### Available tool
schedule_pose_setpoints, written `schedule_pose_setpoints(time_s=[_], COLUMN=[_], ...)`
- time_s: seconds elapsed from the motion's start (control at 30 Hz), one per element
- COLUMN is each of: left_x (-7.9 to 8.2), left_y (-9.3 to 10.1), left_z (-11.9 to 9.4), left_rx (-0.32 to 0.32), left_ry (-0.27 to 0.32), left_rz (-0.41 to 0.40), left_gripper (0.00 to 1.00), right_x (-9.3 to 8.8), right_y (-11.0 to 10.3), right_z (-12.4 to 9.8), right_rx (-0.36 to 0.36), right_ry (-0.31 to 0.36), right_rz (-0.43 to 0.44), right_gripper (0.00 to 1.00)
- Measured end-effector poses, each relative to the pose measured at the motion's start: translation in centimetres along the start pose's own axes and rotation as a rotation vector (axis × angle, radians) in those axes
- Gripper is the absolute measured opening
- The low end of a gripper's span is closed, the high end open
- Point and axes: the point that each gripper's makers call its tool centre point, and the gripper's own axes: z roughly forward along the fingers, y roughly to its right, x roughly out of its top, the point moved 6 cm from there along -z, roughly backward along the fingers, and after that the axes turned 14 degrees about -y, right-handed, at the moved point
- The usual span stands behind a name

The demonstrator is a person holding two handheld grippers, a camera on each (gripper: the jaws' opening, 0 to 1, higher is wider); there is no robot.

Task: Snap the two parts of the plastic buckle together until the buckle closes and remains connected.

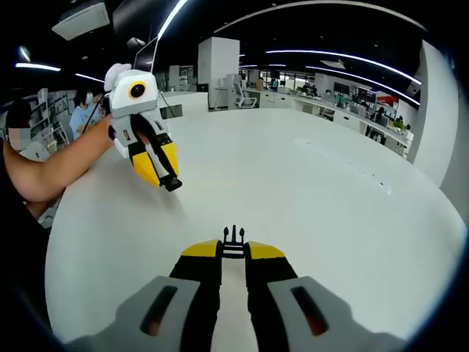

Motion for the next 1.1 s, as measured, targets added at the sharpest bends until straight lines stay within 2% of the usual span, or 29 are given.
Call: schedule_pose_setpoints(time_s=[0.53,1.1], left_x=[0.1,-0.1], left_y=[0.0,0.8], left_z=[0.3,0.5], left_rx=[-0.019,-0.051], left_ry=[-0.002,-0.016], left_rz=[0.017,0.037], left_gripper=[0.1,0.11], right_x=[-0.2,-0.2], right_y=[-0.2,-1.2], right_z=[0.0,0.1], right_rx=[0.025,0.074], right_ry=[-0.001,-0.005], right_rz=[-0.019,-0.063], right_gripper=[0.11,0.11])
